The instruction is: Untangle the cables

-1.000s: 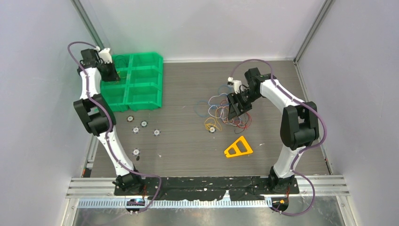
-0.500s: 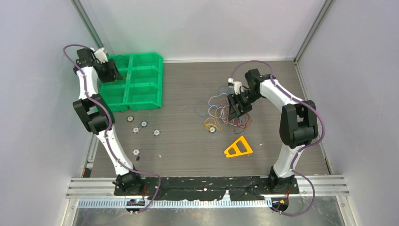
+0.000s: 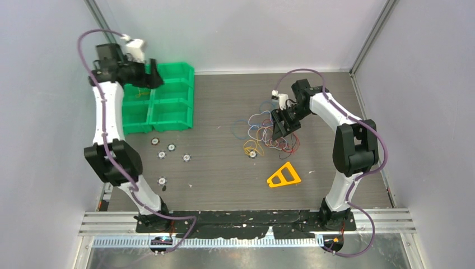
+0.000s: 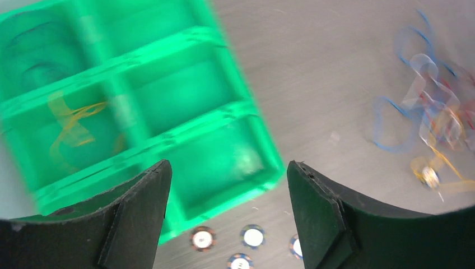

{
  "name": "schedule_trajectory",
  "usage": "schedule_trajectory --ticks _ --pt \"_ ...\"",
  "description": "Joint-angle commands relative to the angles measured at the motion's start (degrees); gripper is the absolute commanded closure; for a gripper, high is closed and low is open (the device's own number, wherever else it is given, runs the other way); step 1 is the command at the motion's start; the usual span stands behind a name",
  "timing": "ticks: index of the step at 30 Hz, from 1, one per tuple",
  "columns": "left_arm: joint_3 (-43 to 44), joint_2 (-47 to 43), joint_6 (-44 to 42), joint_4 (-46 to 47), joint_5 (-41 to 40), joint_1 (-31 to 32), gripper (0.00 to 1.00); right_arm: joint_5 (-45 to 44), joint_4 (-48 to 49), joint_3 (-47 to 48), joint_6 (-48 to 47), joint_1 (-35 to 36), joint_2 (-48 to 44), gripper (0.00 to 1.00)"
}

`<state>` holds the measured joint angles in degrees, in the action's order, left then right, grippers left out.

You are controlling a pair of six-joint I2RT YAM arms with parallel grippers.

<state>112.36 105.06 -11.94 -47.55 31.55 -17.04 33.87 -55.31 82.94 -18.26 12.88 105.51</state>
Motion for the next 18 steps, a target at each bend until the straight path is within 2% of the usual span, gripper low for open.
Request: schedule_trajectory --ticks 1,4,6,10,13,18 --pt "-14.68 -6.49 -5.04 -3.98 4.85 13.3 0.25 -1.19 0.33 2.02 0.2 -0.21 -0.37 0.33" --pt "-26.76 -9.9 2.14 4.92 7.6 22.73 0.26 -2.8 0.43 1.37 0.14 -0.16 -1.28 0.33" --pt "-30.61 -9.82 5.35 8.77 9.12 28.24 0.26 -3.58 0.34 0.56 0.08 -0.29 -1.79 0.34" --pt "-33.71 -7.04 7.4 12.21 12.97 36.53 0.27 -4.28 0.32 -1.4 0.12 -0.32 -2.88 0.34" --pt "-34.25 -3.42 6.96 15.01 12.84 40.86 0.26 -4.26 0.3 -3.01 0.55 -0.38 -3.11 0.35" --pt "-33.35 -1.59 0.78 18.12 12.07 46.11 0.27 -3.87 0.69 -4.28 1.9 -0.57 -2.74 0.36"
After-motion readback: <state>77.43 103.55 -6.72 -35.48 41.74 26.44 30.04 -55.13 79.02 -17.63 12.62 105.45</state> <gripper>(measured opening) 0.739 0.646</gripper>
